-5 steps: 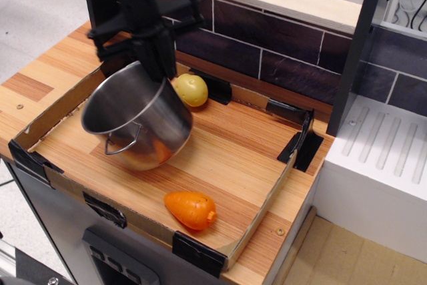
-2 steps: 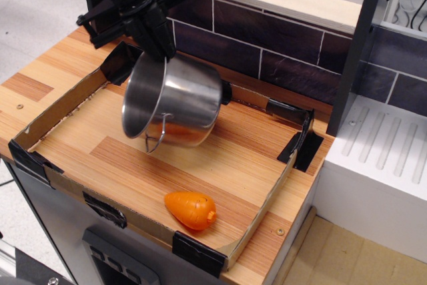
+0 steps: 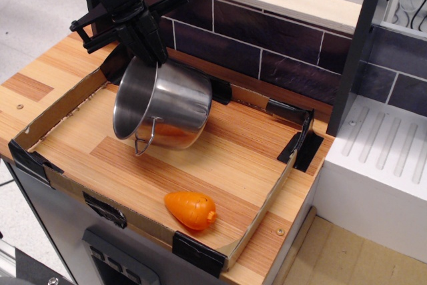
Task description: Topple metal pot
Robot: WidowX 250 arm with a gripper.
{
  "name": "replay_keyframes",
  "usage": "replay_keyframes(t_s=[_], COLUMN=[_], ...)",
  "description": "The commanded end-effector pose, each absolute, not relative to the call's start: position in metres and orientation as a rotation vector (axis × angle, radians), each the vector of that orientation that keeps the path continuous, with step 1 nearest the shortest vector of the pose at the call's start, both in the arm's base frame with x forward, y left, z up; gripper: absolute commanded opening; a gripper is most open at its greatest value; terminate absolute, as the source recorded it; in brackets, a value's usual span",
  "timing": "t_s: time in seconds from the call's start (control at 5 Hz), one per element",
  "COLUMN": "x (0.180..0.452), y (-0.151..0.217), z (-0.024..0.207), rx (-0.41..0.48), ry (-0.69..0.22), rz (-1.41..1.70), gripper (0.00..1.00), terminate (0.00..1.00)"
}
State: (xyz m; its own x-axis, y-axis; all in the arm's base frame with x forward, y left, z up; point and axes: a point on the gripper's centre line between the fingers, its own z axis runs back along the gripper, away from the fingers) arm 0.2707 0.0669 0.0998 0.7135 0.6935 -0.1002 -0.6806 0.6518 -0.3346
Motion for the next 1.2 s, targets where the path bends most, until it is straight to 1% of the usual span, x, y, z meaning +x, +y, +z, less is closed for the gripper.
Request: replay_keyframes(t_s=[0.0, 0.2, 0.4, 0.6, 0.8, 1.0], x=[0.251, 0.236, 0.230, 0.232, 0.236, 0.242], y=[0.095, 0.112, 0.120, 0.122, 0.122, 0.120], z=[0.094, 0.096, 0.101, 0.109, 0.127, 0.148], rx=[-0.310, -0.273, -0.229, -0.226, -0.120, -0.113], ry=[-0.059, -0.085, -0.076, -0.076, -0.182, -0.201], rz=[0.776, 0.752, 0.713, 0.749, 0.827, 0.891], gripper=[1.00, 0.00, 1.00, 1.00, 1.00, 1.00], terminate=[0.00, 0.00, 0.00, 0.00, 0.00, 0.00])
